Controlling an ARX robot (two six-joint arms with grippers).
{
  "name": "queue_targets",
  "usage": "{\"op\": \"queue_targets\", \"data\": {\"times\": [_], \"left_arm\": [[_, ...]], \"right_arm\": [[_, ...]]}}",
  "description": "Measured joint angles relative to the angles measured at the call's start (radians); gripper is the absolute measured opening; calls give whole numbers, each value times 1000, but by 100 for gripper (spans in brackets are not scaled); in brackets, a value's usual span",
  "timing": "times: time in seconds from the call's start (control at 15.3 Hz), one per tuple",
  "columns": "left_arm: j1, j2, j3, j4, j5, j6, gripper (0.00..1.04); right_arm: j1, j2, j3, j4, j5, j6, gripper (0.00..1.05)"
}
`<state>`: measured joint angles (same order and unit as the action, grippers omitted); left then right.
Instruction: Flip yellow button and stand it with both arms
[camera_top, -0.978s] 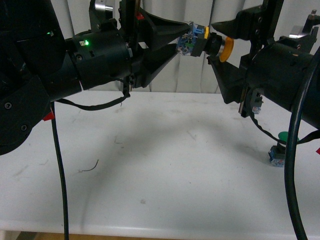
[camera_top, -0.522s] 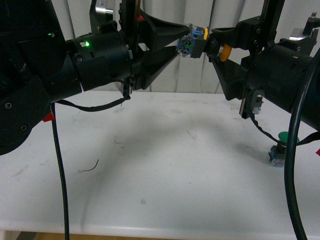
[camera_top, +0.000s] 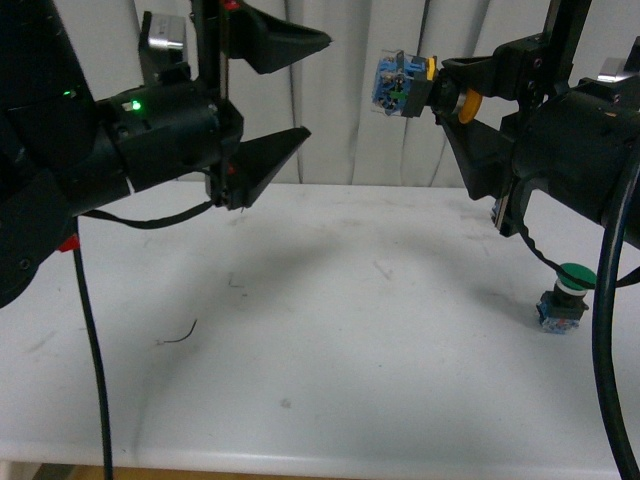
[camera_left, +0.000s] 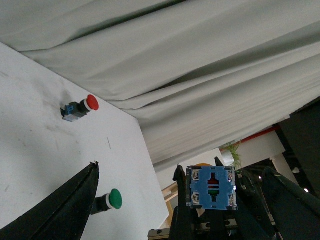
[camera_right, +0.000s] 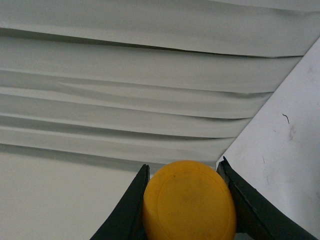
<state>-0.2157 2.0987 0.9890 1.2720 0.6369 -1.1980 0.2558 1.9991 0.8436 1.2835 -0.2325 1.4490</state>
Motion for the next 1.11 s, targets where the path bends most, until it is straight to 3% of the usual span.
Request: {"op": "queue_targets", "data": {"times": [0.26, 0.39, 0.52, 0.59, 0.65, 0.78, 0.98, 1.11], "left_arm": [[101, -220, -271, 13, 7, 58, 98], [161, -544, -502, -197, 55, 270, 98], [236, -727, -559, -319, 81, 370, 98], [239, -835, -588, -418, -81, 483, 92], [218, -986, -668, -525, -357, 727, 77], [213, -1154, -746, -642, -576, 977, 59], [218, -1292, -791, -640, -638, 1131, 32], [215, -1349, -856, -679, -636, 1173, 6]], "right_arm": [[-21, 2, -5, 0, -7, 2, 36], [-42, 2, -25, -2, -33, 7, 36], [-56, 2, -28, -2, -37, 12, 36], [-61, 2, -28, -1, -38, 15, 36], [-67, 2, -28, -2, -42, 17, 36], [-66, 1, -28, -1, -48, 18, 36], [-66, -11, -28, -3, -54, 17, 36], [-65, -32, -28, 0, -63, 16, 36]]}}
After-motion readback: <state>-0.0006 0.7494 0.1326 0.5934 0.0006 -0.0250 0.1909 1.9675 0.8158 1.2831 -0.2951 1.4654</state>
